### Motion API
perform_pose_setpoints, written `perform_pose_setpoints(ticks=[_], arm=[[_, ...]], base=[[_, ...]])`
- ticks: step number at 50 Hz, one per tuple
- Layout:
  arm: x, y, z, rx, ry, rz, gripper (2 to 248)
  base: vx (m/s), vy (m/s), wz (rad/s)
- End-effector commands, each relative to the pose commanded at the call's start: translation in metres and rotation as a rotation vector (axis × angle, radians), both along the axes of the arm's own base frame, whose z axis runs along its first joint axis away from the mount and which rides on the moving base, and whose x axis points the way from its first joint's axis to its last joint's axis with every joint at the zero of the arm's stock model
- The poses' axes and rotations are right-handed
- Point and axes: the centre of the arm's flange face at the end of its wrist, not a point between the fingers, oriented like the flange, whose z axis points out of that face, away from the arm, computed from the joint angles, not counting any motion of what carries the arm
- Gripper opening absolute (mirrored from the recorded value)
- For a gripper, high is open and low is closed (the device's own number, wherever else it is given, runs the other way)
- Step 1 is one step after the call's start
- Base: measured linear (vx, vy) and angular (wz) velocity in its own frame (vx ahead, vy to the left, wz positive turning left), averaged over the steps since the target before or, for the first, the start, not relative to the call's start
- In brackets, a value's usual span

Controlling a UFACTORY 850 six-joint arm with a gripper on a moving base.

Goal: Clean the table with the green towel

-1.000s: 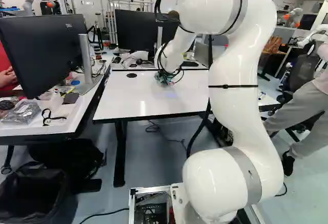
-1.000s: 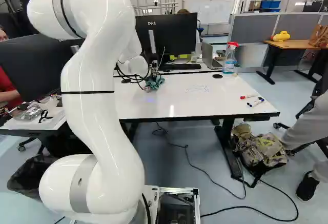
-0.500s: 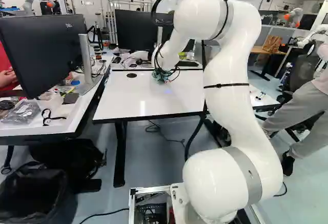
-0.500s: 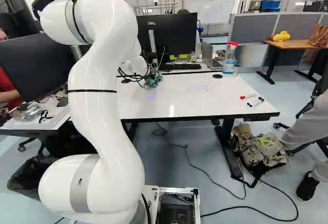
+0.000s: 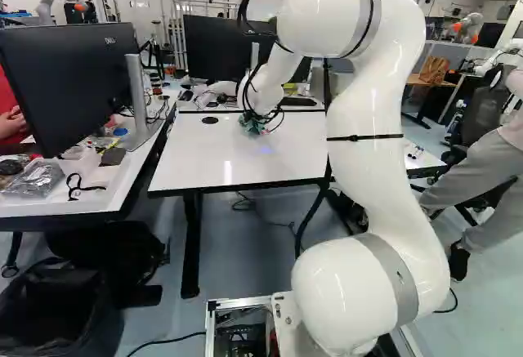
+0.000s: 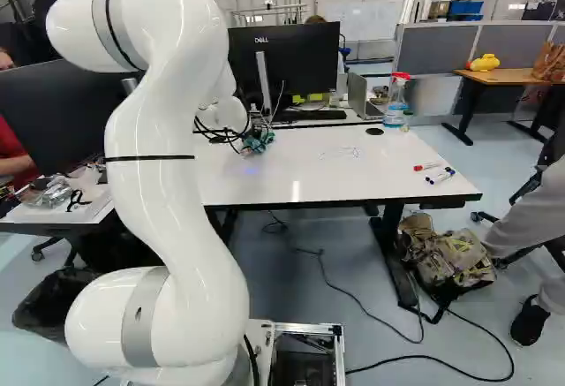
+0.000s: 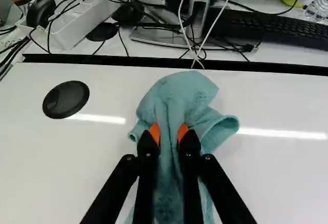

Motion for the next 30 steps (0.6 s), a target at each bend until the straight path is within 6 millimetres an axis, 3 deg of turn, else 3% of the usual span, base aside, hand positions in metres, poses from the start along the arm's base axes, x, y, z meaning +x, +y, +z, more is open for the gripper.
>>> perform_pose_setpoints(ticks=[30], arm=[[-0.039, -0.039, 0.004, -0.003, 0.030, -0.057, 55]], base=[[0.000, 0.000, 0.000]])
